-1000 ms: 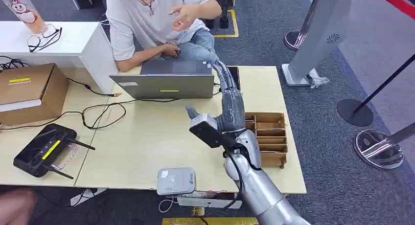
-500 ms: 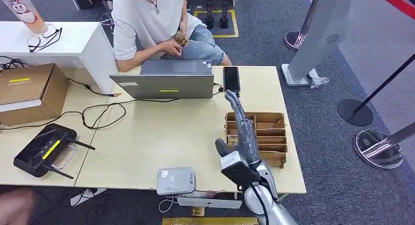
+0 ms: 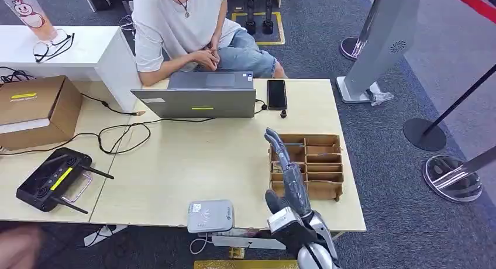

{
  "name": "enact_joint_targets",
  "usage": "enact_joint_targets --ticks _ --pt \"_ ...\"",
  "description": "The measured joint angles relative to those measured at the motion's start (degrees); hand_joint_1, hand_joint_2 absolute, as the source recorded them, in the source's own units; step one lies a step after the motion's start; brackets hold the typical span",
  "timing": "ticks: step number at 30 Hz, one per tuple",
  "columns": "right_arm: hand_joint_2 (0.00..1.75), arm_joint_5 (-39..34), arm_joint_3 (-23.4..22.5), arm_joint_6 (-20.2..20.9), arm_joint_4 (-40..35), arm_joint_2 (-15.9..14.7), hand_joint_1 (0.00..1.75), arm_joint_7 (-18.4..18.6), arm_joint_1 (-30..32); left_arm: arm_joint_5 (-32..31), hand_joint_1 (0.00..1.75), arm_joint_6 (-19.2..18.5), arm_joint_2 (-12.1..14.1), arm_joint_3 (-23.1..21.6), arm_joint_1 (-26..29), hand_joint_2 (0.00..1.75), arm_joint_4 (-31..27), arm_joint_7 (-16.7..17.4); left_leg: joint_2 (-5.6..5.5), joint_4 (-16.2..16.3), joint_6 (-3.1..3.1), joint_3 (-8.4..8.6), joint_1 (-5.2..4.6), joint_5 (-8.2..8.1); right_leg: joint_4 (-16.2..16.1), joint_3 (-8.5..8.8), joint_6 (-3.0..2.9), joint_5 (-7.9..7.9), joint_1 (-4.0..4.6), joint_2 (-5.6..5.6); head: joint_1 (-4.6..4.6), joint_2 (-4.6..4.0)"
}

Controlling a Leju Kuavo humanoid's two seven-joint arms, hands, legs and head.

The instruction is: Pass the card to the sensor for recognition and then transmit it.

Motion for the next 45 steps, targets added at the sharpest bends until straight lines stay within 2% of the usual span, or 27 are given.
enact_joint_targets --ticks 2,9,25,42,45 --pt "0.0 -0.9 0.94 1.18 -2.88 -0.43 0.0 0.35 2.72 0.5 0.0 0.37 0.04 0.0 0.27 0.0 0.0 -0.28 0.01 0.0 0.0 -0.01 0.0 0.0 0.0 0.0 0.0 0.0 0.0 0.0 0.02 0.0" --pt "0.0 -0.63 1.33 2.93 -4.48 -0.46 0.0 0.52 4.0 1.29 0.0 0.59 0.13 0.02 0.67 0.0 0.0 -0.66 0.0 0.0 0.0 -0.01 0.0 0.0 0.0 0.0 0.0 0.0 0.0 0.0 0.02 0.0" --pt "0.0 2.67 1.35 4.17 -4.85 -0.24 0.0 1.51 4.16 2.29 0.0 -0.02 0.92 0.04 0.79 0.0 0.0 -0.02 0.0 0.0 0.0 -0.02 0.0 0.0 0.0 0.01 0.0 0.0 0.0 0.0 0.02 0.0" --pt "0.0 5.49 1.29 3.06 -5.64 -0.2 0.0 1.75 4.96 1.77 0.0 -0.02 0.92 0.04 0.75 0.0 0.0 0.04 0.01 0.0 0.01 -0.01 0.0 0.0 0.0 0.0 0.0 0.0 0.0 0.0 0.02 0.0" --pt "0.0 5.49 1.29 4.28 -5.59 -0.2 0.0 2.08 4.72 3.12 0.0 0.35 0.92 0.17 0.81 0.0 0.0 -0.33 0.0 -0.01 0.0 -0.03 0.0 0.0 0.0 0.01 0.0 0.0 0.0 0.0 0.0 0.0"
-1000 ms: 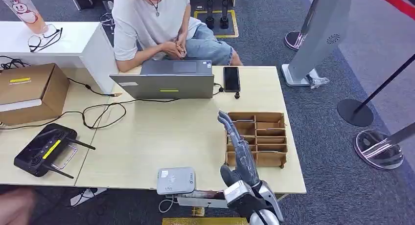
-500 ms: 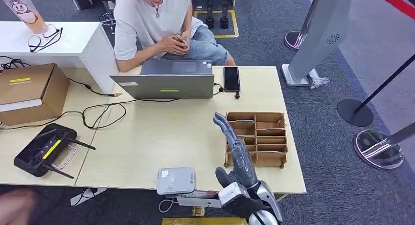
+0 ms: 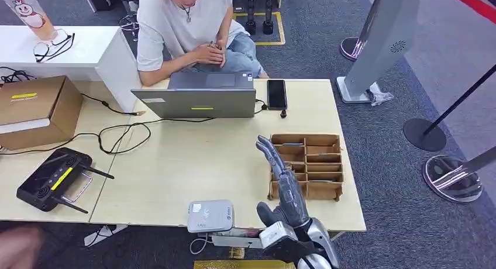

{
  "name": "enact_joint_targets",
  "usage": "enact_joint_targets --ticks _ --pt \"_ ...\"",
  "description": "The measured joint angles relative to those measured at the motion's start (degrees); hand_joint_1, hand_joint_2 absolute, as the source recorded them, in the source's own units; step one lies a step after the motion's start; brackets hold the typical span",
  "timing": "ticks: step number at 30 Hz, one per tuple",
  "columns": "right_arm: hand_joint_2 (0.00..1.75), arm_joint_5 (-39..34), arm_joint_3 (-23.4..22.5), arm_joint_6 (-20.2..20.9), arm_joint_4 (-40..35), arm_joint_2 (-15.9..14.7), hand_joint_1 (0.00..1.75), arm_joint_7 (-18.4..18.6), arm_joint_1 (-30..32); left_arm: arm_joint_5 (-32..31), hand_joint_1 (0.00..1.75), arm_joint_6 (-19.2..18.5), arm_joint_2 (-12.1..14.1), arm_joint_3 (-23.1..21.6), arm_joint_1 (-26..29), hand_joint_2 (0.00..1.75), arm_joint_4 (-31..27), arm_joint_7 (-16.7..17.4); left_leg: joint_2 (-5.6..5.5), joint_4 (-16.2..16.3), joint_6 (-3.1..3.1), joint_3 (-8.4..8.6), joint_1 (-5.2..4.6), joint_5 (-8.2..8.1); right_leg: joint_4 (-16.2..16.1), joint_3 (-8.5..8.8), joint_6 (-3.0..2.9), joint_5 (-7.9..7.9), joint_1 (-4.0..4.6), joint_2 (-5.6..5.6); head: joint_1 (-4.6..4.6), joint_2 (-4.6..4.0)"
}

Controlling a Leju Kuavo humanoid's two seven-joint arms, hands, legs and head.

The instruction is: Pass the card to the sensor for recognition and then transmit it.

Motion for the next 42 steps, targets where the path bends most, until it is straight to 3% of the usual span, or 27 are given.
enact_joint_targets --ticks 9,24,31,38,39,42 --pt "0.0 2.98 0.35 1.51 1.6 1.64 0.0 2.69 -2.71 2.95 0.0 1.55 -0.04 1.95 1.45 0.0 0.0 -2.38 0.0 0.0 0.0 0.0 0.0 0.0 0.0 0.0 0.0 0.0 0.0 -0.02 0.0 0.0" --pt "0.0 20.07 -1.47 -6.69 4.72 2.38 0.0 8.07 -4.18 1.64 0.0 1.53 -0.15 2.34 0.79 0.0 0.0 -0.98 0.0 0.0 0.0 0.01 0.0 0.0 0.0 -0.01 0.0 0.0 0.0 -0.01 0.0 0.0" --pt "0.0 32.97 -3.63 -11.05 6.38 2.75 0.0 12.3 -3.96 1.69 0.0 1.73 -0.22 2.32 0.7 0.0 0.0 -0.79 0.0 0.0 0.0 0.01 0.0 0.0 0.0 -0.01 0.0 0.0 0.0 -0.01 0.02 0.0" --pt "0.0 38.12 -5.75 -13.29 7.69 2.91 0.0 14.69 -3.31 1.73 0.0 1.9 -0.39 2.34 0.7 0.0 0.0 -0.72 0.0 0.0 0.0 0.01 0.0 0.0 0.0 -0.01 0.0 0.0 0.0 0.0 0.02 0.0" --pt "1.75 38.47 -5.99 -13.42 7.78 2.93 0.0 14.91 -3.16 1.73 0.0 1.92 -0.39 2.32 0.7 0.0 0.0 -0.72 0.0 0.0 0.0 0.02 0.0 0.0 0.0 -0.01 0.0 0.0 0.0 0.0 0.02 0.0" --pt "1.75 40.52 -6.95 -13.85 7.78 2.97 0.0 15.89 -2.54 1.84 0.0 2.06 -0.44 2.32 0.71 0.0 0.0 -0.72 0.0 0.0 0.0 0.01 0.0 0.0 0.0 -0.01 0.0 0.0 0.0 -0.01 0.02 0.0"
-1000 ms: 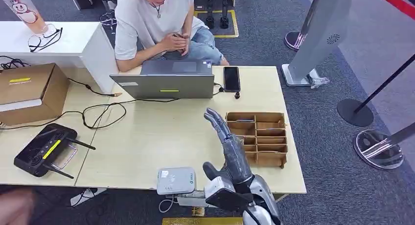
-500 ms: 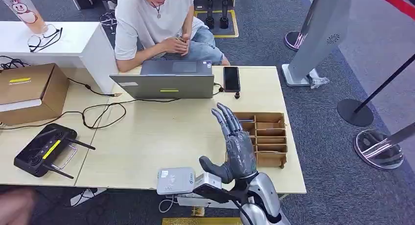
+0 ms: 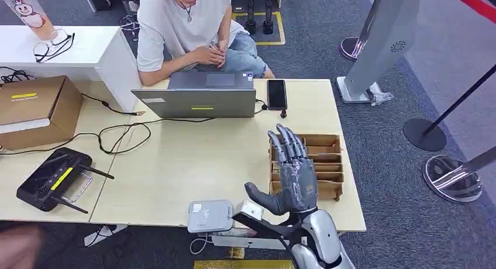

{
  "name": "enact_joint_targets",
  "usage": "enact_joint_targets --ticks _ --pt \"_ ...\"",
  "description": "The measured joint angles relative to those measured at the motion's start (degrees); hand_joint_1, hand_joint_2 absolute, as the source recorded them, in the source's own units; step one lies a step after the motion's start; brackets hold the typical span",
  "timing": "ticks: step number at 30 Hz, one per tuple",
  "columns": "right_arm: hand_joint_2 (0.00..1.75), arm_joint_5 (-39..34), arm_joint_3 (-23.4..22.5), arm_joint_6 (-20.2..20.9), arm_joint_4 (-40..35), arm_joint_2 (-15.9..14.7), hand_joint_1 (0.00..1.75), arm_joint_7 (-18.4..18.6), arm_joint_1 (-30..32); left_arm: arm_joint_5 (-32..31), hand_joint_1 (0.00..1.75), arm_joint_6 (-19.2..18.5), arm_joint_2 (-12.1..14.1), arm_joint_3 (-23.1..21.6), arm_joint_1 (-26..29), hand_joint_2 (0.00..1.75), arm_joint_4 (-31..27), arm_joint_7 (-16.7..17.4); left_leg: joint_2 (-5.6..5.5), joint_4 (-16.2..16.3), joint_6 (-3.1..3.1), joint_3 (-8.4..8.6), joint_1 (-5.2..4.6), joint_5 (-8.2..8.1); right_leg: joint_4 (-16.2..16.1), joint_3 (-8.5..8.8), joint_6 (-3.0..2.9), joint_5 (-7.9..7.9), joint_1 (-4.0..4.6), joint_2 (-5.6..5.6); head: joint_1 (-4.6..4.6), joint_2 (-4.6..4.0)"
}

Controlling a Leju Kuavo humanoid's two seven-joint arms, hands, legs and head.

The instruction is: Pass the card to the sensor for recognition and then transmit it.

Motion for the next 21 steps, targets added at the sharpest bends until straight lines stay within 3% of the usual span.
enact_joint_targets --ticks 21 --pt "1.75 6.78 -5.16 -0.55 -0.04 0.0 0.0 2.25 3.82 1.07 0.0 0.59 0.0 0.11 0.33 0.0 0.0 -1.18 0.0 0.0 0.02 -0.01 0.0 -0.02 0.0 0.0 0.0 -0.01 0.0 0.0 0.0 0.0"
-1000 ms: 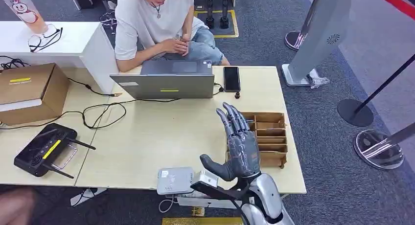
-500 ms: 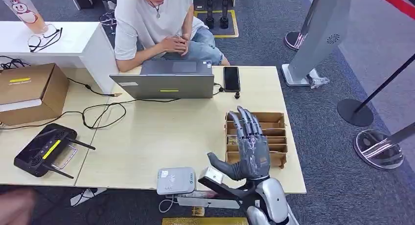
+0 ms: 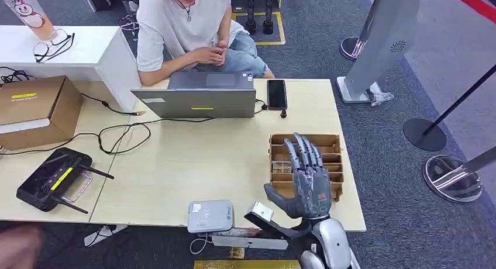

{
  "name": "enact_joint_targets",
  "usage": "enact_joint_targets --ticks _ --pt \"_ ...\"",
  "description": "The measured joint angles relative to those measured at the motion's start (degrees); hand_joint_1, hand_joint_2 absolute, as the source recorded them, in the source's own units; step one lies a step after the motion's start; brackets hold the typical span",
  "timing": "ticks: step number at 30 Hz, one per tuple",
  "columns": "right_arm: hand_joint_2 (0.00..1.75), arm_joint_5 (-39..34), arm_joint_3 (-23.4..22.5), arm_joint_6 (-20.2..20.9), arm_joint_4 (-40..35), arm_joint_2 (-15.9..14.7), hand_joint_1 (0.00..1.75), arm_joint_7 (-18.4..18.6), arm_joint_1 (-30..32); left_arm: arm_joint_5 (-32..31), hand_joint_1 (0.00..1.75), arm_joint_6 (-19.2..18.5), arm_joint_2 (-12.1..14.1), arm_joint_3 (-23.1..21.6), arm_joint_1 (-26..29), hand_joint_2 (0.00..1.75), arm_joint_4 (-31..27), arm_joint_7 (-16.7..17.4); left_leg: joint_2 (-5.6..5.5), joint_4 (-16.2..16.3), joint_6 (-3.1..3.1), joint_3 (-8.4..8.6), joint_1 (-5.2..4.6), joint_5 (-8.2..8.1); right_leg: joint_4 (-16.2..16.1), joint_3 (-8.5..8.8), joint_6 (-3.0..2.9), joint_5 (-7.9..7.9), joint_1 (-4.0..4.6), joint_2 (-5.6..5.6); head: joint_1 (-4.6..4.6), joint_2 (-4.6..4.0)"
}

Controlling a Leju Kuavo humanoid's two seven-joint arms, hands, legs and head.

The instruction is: Pass the card to the sensor for recognition and then transmit it.

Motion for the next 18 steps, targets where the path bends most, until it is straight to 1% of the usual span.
enact_joint_targets --ticks 18 --pt "1.75 4.15 -1.79 4.76 -0.31 -1.22 0.0 1.18 2.22 0.57 0.0 0.28 0.04 0.55 0.61 0.0 0.0 -0.87 0.0 0.0 0.03 0.0 0.0 -0.02 -0.01 0.0 0.01 -0.01 0.0 0.0 -0.02 0.0"
